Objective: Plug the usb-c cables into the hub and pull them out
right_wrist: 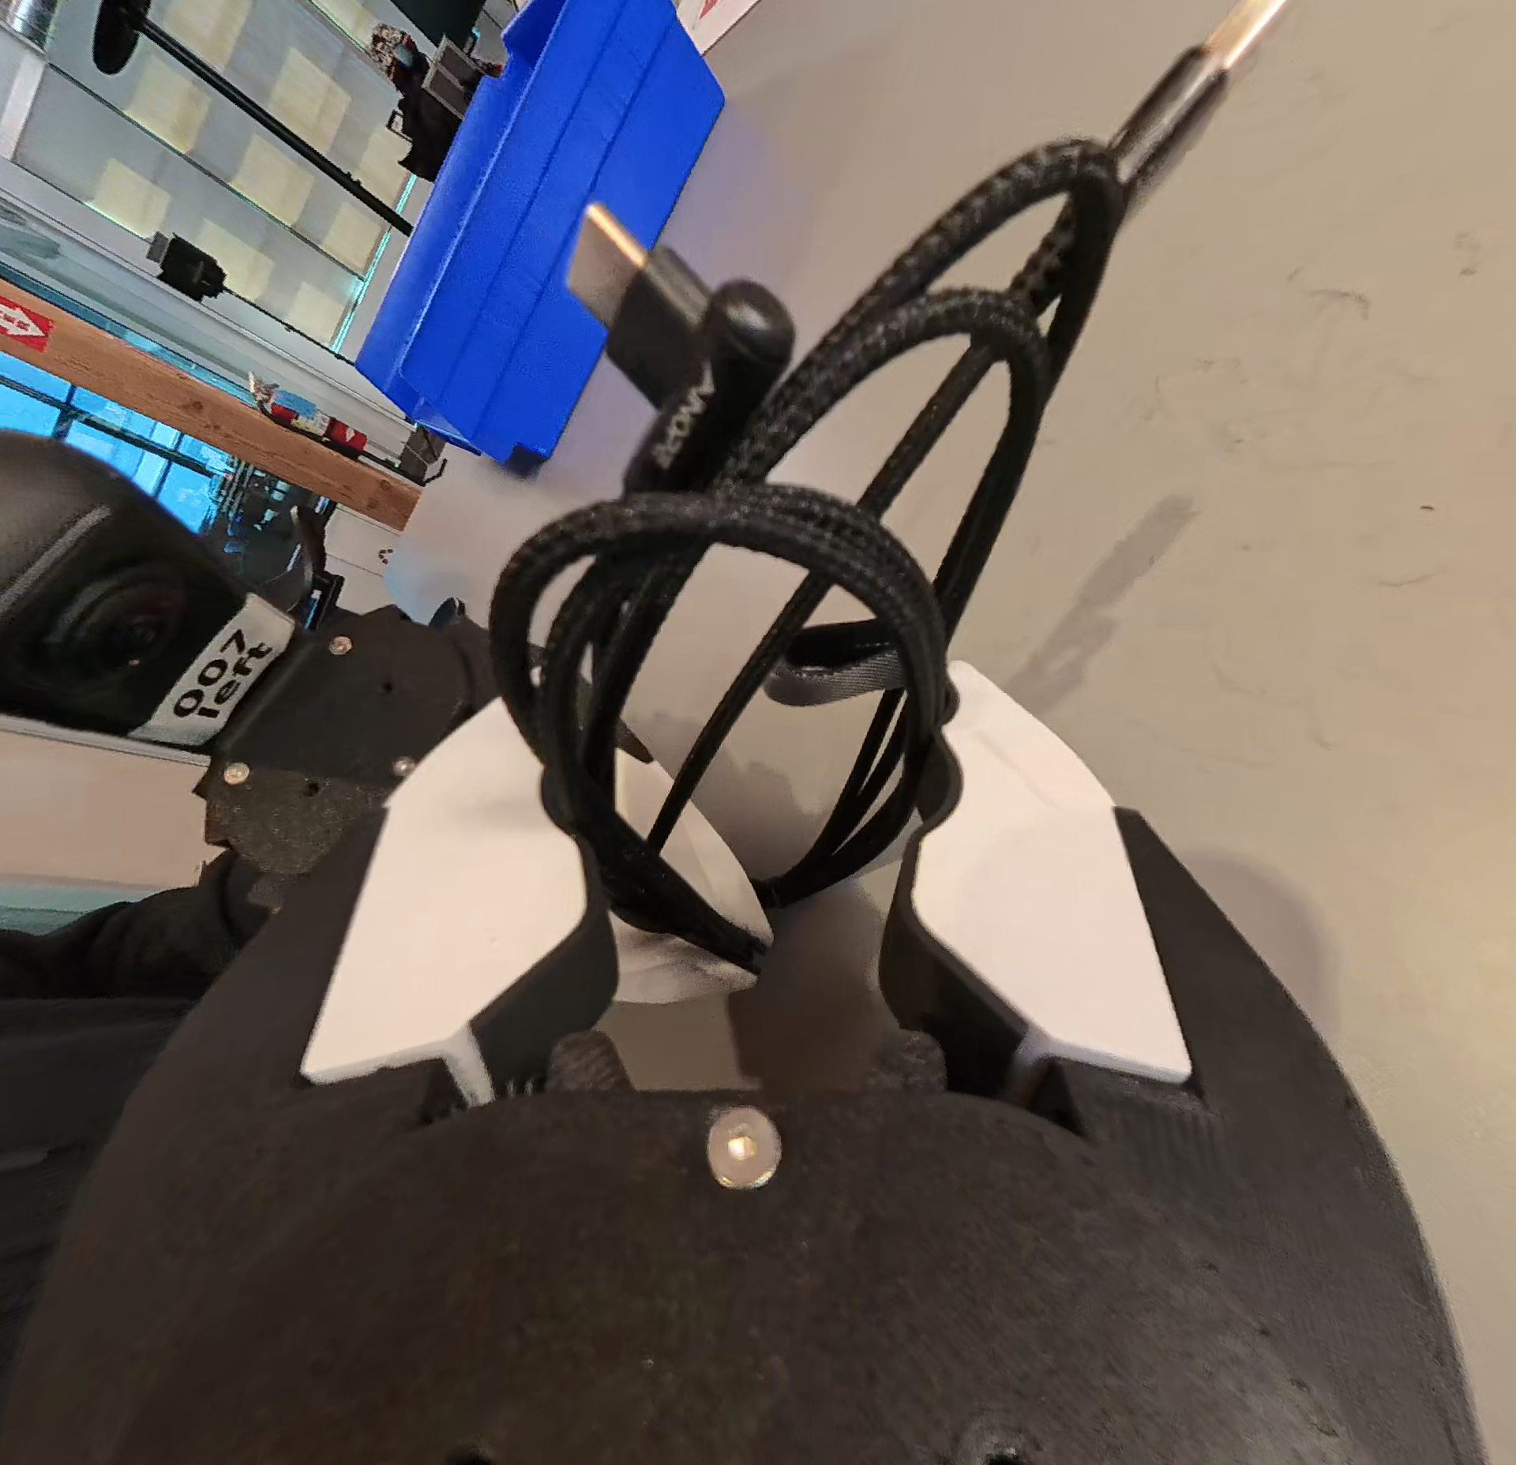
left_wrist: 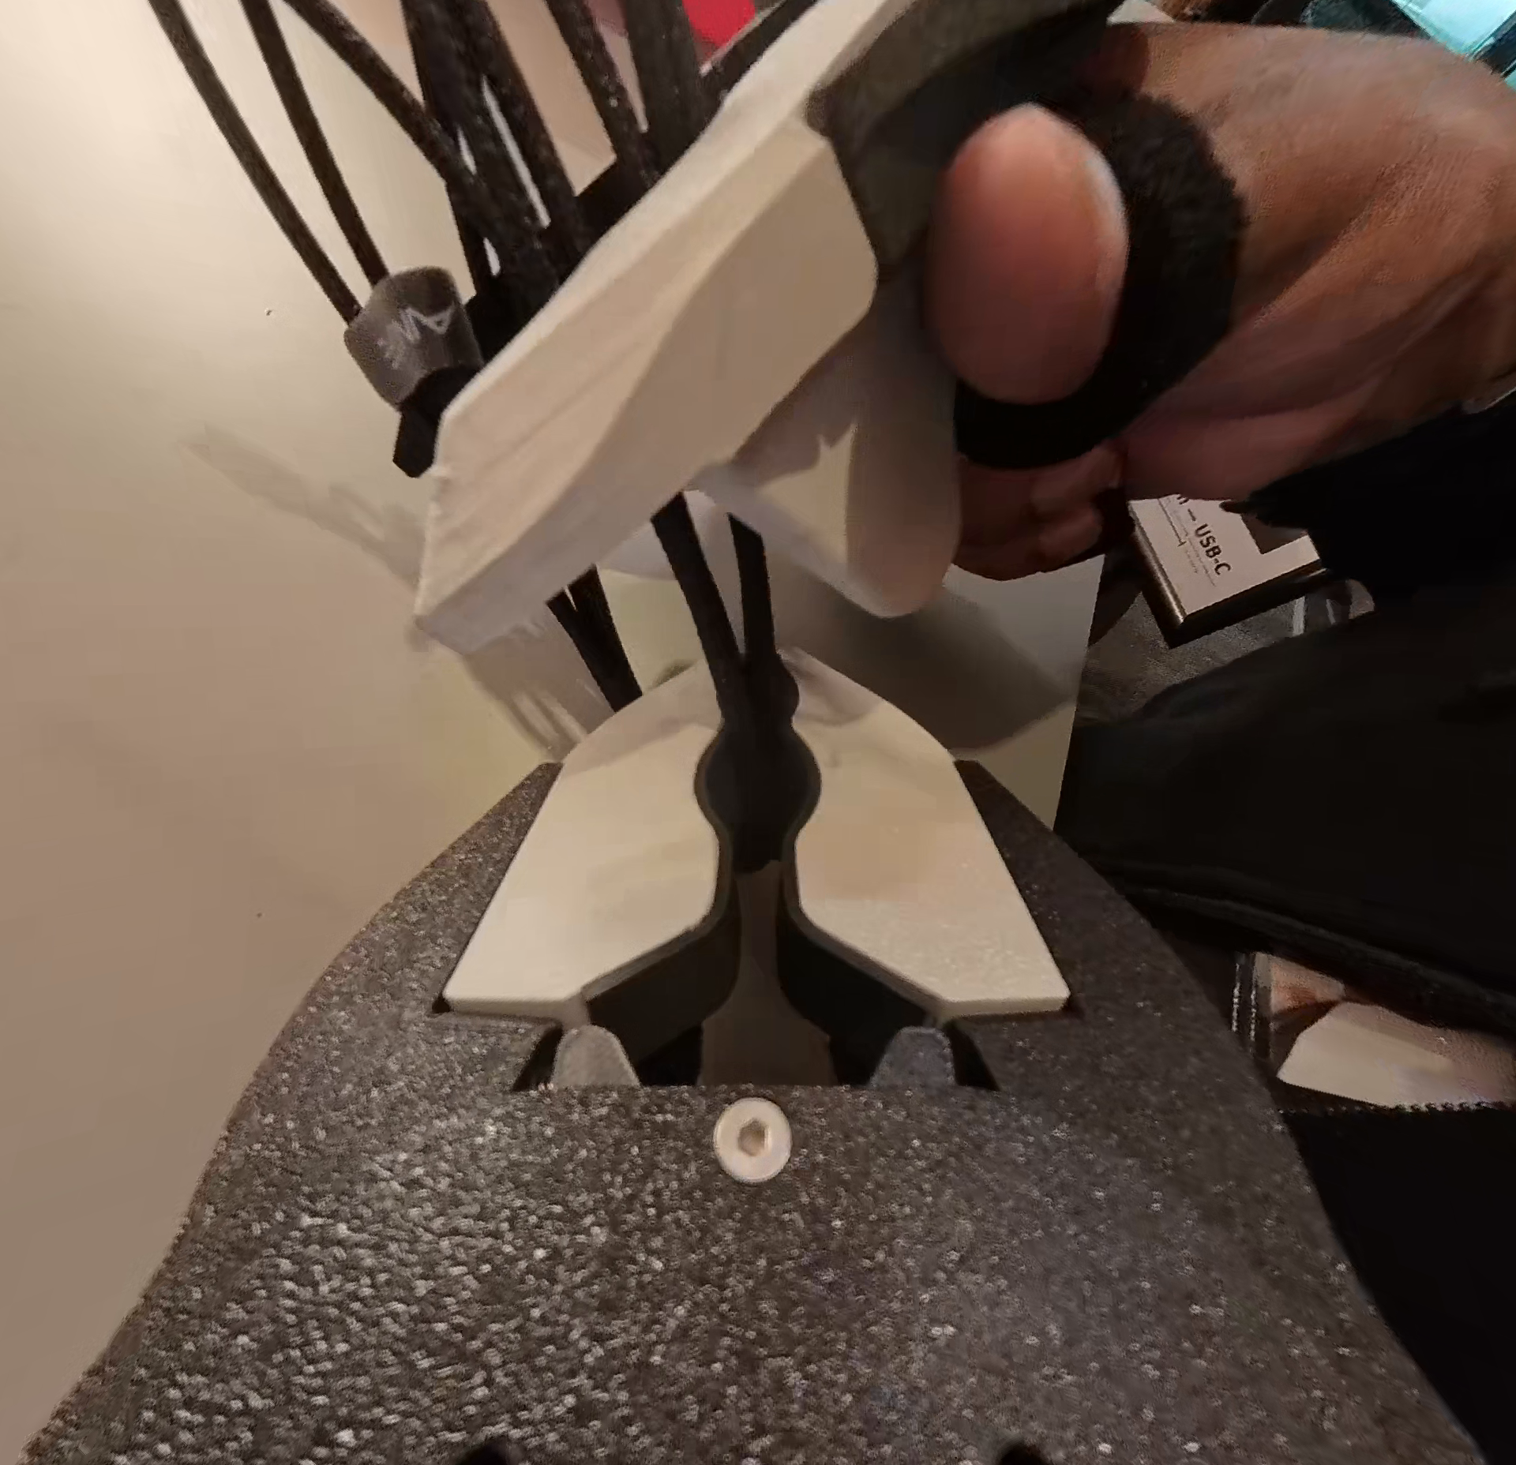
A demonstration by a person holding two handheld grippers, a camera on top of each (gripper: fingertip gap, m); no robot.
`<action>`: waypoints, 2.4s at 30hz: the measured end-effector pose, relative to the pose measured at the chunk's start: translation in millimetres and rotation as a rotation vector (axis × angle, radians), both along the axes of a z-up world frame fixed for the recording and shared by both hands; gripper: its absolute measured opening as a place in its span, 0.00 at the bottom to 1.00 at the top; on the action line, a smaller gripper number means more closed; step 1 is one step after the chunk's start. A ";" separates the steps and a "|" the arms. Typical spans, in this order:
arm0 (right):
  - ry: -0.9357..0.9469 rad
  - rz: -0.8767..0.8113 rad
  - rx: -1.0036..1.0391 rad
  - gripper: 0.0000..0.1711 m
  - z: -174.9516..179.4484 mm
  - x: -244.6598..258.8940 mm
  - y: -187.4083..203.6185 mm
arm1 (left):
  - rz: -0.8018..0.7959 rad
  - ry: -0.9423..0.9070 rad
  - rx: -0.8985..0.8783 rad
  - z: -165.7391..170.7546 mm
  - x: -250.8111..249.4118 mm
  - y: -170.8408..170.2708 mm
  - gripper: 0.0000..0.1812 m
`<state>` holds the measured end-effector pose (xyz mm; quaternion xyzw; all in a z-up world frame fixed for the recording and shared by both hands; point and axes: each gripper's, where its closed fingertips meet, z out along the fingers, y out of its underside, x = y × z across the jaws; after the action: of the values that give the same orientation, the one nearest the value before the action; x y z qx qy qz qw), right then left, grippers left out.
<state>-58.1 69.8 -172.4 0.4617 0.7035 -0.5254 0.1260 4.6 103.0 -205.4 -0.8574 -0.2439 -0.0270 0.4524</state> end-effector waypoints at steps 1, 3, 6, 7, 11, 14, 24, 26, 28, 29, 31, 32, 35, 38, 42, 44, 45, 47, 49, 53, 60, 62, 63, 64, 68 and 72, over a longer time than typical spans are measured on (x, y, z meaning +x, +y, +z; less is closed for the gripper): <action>0.003 -0.001 -0.003 0.46 0.2 -0.3 1.4 | 0.001 -0.013 0.015 0.5 -0.4 0.2 0.03; 0.011 -0.009 -0.023 0.43 1.9 -1.6 4.0 | 0.005 -0.038 0.053 2.8 -1.7 -0.1 0.03; 0.022 -0.009 -0.041 0.37 2.8 -2.5 5.4 | -0.021 -0.057 0.086 4.8 0.3 1.0 0.03; 0.027 -0.006 -0.043 0.34 2.7 -2.3 5.4 | -0.041 -0.066 0.093 5.2 2.7 2.1 0.03; 0.045 -0.005 -0.046 0.27 3.3 -3.5 6.8 | -0.080 -0.078 0.113 6.6 5.8 3.9 0.06; 0.066 0.002 -0.046 0.23 6.1 -5.1 9.7 | -0.082 -0.097 0.155 10.5 5.3 3.9 0.12; 0.194 -0.048 0.016 0.18 34.5 -24.3 58.4 | -0.012 -0.129 0.465 52.2 -11.9 -19.0 0.14; 0.232 -0.069 0.046 0.18 47.3 -30.1 79.6 | 0.004 -0.135 0.455 45.7 -14.6 -24.4 0.14; 0.275 -0.094 0.083 0.18 65.1 -36.9 107.6 | 0.017 -0.155 0.453 39.9 -15.0 -27.9 0.14; 0.299 -0.113 0.108 0.17 75.7 -41.0 124.8 | 0.010 -0.165 0.477 42.2 -14.0 -28.8 0.13; 0.357 -0.153 0.183 0.17 99.2 -50.5 164.8 | 0.018 -0.160 0.499 44.9 -15.4 -31.1 0.13; 0.390 -0.178 0.239 0.17 111.0 -56.1 188.0 | 0.017 -0.163 0.505 45.4 -15.4 -31.5 0.13; 0.478 -0.214 0.438 0.17 140.9 -73.0 256.8 | 0.011 -0.171 0.502 44.5 -14.8 -30.7 0.13; 0.580 -0.114 0.711 0.17 143.2 -91.2 309.4 | 0.001 -0.179 0.492 43.0 -13.9 -29.1 0.12; 0.626 0.203 1.056 0.17 90.5 -108.7 349.6 | 0.000 -0.188 0.481 41.0 -14.4 -27.6 0.12; 0.546 0.315 1.190 0.17 53.7 -115.5 368.4 | 0.006 -0.185 0.476 40.5 -15.0 -27.5 0.12; 0.521 0.379 1.245 0.17 37.2 -116.9 374.7 | 0.012 -0.182 0.476 40.4 -15.6 -27.9 0.12; 0.498 0.511 1.336 0.15 10.6 -117.1 382.0 | 0.030 -0.176 0.479 40.6 -17.9 -29.3 0.12; 0.482 0.634 1.374 0.13 -8.3 -114.0 380.4 | 0.050 -0.175 0.489 41.2 -20.6 -31.1 0.12; 0.445 0.795 1.400 0.14 -33.8 -110.6 376.1 | 0.080 -0.165 0.502 42.5 -24.0 -34.0 0.12; 0.344 0.712 1.235 0.37 -38.6 -111.6 369.9 | 0.104 -0.165 0.495 41.0 -27.0 -34.8 0.12; 0.347 0.652 1.159 0.39 -29.7 -111.7 369.2 | 0.106 -0.171 0.492 40.3 -27.6 -34.6 0.12; 0.355 0.618 1.121 0.40 -24.6 -112.0 368.7 | 0.106 -0.177 0.490 39.7 -28.0 -34.3 0.12; 0.363 0.585 1.077 0.40 -19.3 -111.8 367.4 | 0.105 -0.184 0.487 38.9 -28.2 -33.9 0.12; 0.399 0.490 0.966 0.39 -7.4 -109.6 365.5 | 0.098 -0.206 0.471 35.9 -29.6 -30.8 0.12; 0.403 0.444 0.936 0.43 -3.4 -103.9 364.3 | 0.084 -0.220 0.446 32.4 -31.1 -26.7 0.12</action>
<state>-162.1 434.1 -175.8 0.1995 0.9524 -0.1956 -0.1217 -26.5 76.3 -173.0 -0.7173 -0.3149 -0.1546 0.6020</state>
